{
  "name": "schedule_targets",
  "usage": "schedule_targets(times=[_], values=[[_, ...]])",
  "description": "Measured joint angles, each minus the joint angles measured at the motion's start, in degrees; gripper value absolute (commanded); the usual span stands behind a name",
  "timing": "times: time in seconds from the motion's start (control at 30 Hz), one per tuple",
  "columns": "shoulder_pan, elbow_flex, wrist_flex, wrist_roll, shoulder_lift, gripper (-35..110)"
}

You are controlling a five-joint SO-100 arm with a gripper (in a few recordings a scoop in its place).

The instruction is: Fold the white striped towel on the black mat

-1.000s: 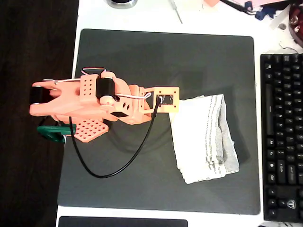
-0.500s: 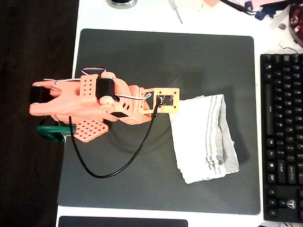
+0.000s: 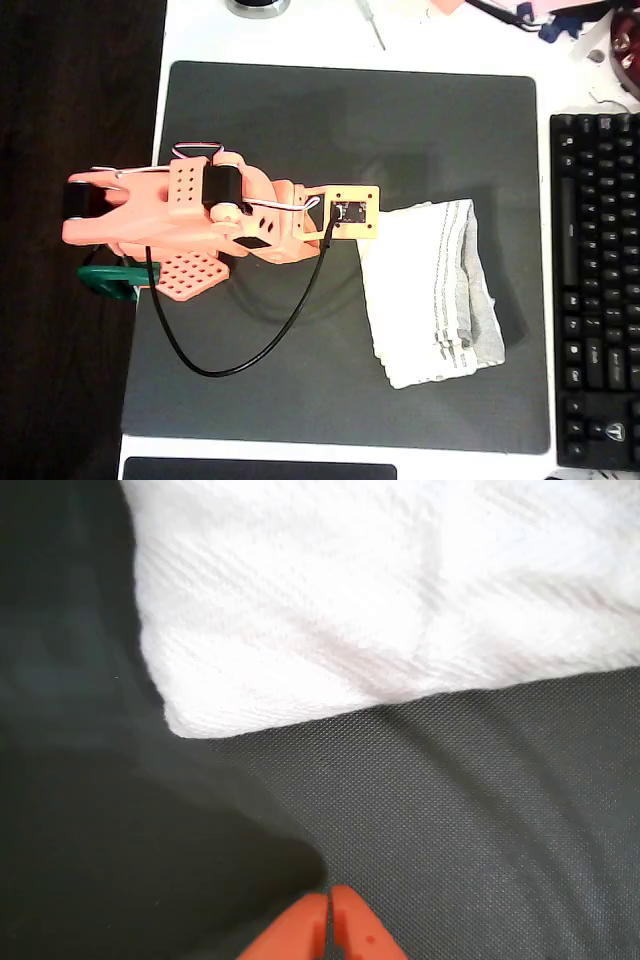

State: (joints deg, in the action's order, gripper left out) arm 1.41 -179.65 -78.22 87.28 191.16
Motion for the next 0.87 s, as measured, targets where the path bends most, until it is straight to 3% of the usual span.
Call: schedule_targets(times=[0.87], values=[[-0.4, 0.0, 0.0, 0.0, 0.0, 0]])
